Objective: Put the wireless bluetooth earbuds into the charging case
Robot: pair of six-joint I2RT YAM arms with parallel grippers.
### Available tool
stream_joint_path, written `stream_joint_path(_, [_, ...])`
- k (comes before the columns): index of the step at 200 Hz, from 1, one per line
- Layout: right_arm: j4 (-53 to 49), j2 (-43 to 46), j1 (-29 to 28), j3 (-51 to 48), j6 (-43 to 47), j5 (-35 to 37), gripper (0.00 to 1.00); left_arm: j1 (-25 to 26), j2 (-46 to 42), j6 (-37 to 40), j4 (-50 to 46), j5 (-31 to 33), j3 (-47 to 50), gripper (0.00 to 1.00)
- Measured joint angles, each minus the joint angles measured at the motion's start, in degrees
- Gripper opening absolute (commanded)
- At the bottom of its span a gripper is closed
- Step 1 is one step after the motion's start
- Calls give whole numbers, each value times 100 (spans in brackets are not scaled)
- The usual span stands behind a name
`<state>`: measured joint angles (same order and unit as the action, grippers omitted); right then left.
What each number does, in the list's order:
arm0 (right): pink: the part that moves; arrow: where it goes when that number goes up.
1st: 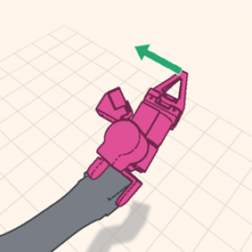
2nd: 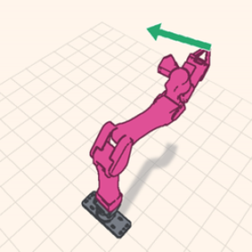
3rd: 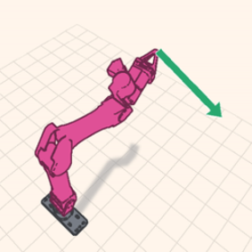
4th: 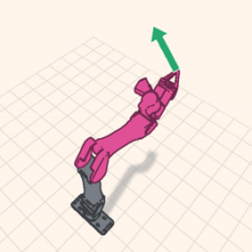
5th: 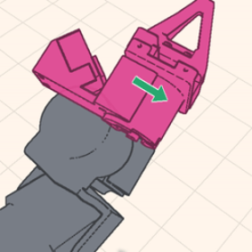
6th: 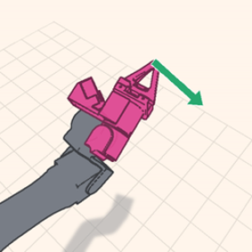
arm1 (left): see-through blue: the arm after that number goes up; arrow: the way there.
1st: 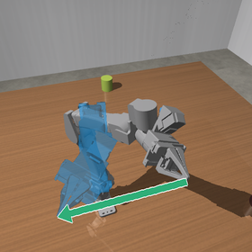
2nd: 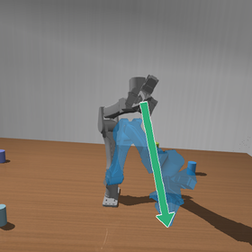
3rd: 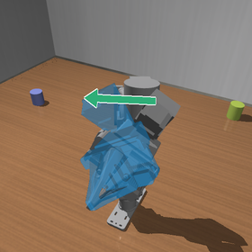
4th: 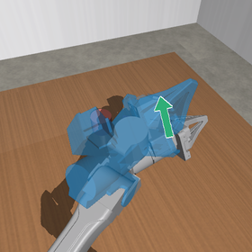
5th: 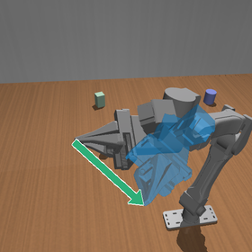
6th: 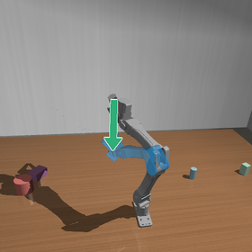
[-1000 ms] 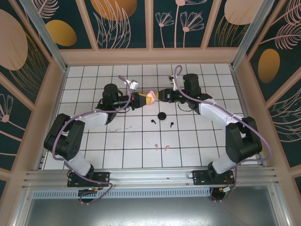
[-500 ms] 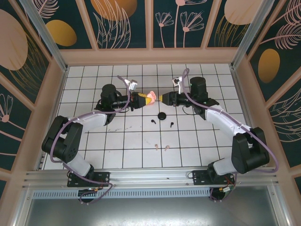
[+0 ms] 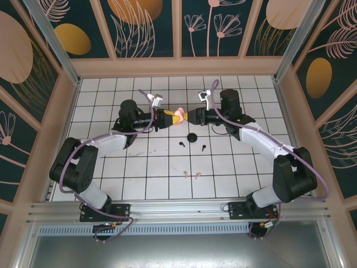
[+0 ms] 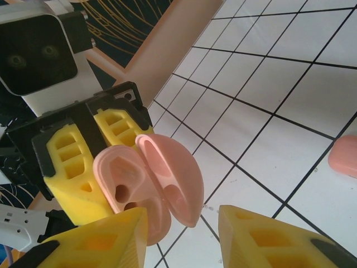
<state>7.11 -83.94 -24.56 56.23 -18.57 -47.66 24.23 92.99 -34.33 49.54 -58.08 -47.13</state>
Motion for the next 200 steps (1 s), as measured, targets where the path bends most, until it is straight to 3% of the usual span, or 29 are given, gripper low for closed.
stream_joint_path(70, [0, -258, -57, 192, -33, 85, 31, 0, 0, -66, 61, -4, 0, 0])
stream_joint_path(93, [0, -302, -96, 282, -55, 109, 20, -2, 0, -72, 114, 4, 0, 0])
stream_joint_path(114, [-31, -323, -129, 330, -101, 133, 1, -2, 0, -114, 166, 24, 11, 0])
stream_joint_path(124, [-50, -332, -131, 337, -57, 136, 0, -11, 0, -160, 179, 35, 13, 0])
stream_joint_path(156, [-142, -337, -136, 387, 24, 227, 0, -4, 0, -149, 131, 151, 20, 35])
stream_joint_path(182, [-505, -345, -157, 573, 219, 424, 0, 20, -11, 278, -387, 249, -92, 52])
stream_joint_path(200, [-857, -361, -96, 778, 496, 647, 0, -11, -15, 741, -1021, 291, -350, 59])
